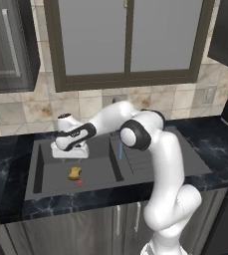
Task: Soak the sponge with water for a few seconds and then drop it inside the sink.
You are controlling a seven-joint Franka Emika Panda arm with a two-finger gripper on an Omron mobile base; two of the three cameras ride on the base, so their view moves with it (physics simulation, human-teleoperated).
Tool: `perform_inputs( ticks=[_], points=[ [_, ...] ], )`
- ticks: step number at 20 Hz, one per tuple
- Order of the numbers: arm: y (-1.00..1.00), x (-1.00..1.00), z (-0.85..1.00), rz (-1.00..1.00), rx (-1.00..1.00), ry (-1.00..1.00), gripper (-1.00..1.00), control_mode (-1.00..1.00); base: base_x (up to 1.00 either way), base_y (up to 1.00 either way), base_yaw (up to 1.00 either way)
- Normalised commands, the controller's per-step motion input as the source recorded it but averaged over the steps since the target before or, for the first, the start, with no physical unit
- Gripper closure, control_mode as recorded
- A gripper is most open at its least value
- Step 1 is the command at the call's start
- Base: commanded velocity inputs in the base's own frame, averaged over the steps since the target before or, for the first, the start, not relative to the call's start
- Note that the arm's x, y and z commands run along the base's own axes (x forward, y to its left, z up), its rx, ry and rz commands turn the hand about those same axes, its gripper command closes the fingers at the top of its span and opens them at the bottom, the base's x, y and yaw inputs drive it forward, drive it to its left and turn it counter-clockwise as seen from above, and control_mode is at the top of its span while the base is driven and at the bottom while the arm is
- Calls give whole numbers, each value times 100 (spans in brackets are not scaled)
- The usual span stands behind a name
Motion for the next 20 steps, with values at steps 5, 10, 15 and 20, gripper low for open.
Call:
perform_inputs(
  ticks=[5, 10, 15, 20],
  points=[
    [0, -20, 46, 0, -1, 0, -100, -100, 0, 0, 0],
    [0, 0, 47, 0, -3, -1, -100, -100, 0, 0, 0],
    [0, 0, 43, 0, -1, -5, -100, -100, 0, 0, 0],
    [0, -14, 47, 0, 0, -5, -100, -100, 0, 0, 0]
  ],
)
